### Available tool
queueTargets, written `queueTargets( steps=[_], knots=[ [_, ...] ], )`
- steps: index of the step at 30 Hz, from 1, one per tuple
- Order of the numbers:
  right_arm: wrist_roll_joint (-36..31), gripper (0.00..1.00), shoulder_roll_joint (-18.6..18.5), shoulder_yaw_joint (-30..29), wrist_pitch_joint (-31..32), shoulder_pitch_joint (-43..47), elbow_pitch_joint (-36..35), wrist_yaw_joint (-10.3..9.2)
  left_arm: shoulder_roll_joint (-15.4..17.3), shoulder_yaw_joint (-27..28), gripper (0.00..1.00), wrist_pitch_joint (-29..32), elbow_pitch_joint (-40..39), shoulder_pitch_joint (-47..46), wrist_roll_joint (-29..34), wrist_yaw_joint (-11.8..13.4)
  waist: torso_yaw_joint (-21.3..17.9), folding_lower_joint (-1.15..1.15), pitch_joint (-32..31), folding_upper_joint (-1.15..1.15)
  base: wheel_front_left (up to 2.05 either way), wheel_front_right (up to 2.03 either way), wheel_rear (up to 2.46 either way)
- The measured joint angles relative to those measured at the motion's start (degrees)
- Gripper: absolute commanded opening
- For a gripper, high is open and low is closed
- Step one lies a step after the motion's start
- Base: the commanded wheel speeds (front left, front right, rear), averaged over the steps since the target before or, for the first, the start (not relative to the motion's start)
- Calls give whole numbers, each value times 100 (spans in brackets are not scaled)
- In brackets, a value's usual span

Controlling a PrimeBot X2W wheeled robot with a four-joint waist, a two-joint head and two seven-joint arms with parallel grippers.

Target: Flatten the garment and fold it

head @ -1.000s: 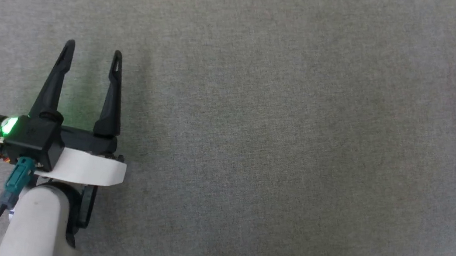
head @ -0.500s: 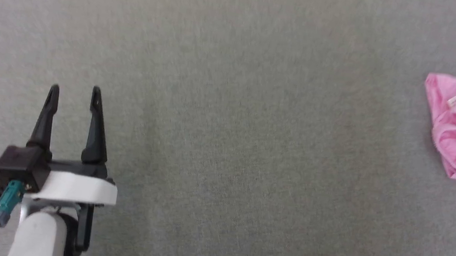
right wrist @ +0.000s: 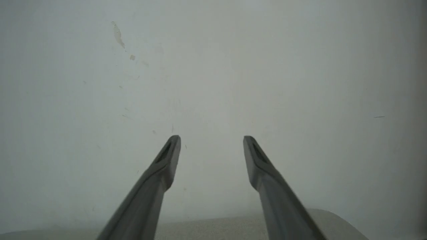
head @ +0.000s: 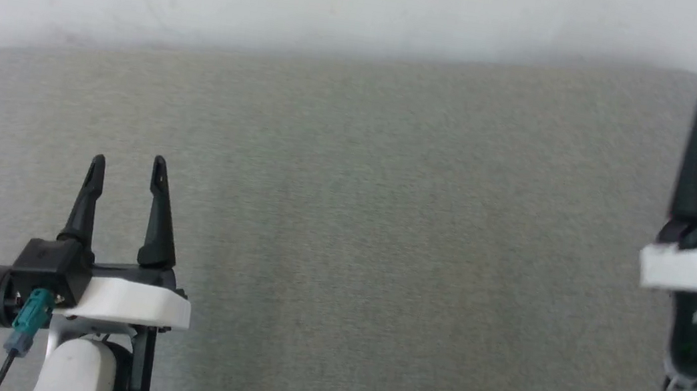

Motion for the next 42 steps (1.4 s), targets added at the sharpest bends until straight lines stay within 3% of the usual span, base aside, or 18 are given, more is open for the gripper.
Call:
queueTargets(
  steps=[3, 13, 36, 37, 42],
  knots=[
    [-271, 100, 347, -83, 0, 536, -181, -1, -9, -30, 100, 0, 86, 1, -12, 0, 217, 0, -131, 0, 0, 0, 0],
    [-261, 100, 427, 187, 0, 1555, -186, 0, -38, -176, 100, 0, 600, 92, -14, 51, 667, 1, -495, 0, 0, 0, 0],
    [-205, 100, 433, 350, 0, 2565, 53, 0, -64, -523, 100, -1, 1376, 331, -222, 159, 700, 0, -683, 0, 0, 0, 0],
    [-207, 0, 433, 350, 3, 2564, 57, 0, -63, -523, 0, 2, 1374, 330, -231, 158, 700, 1, -683, 0, 0, 0, 0],
    [-211, 0, 431, 348, 8, 2562, 57, 0, -60, -523, 0, 8, 1373, 329, -231, 158, 700, 1, -684, 0, 0, 0, 0]
  ],
)
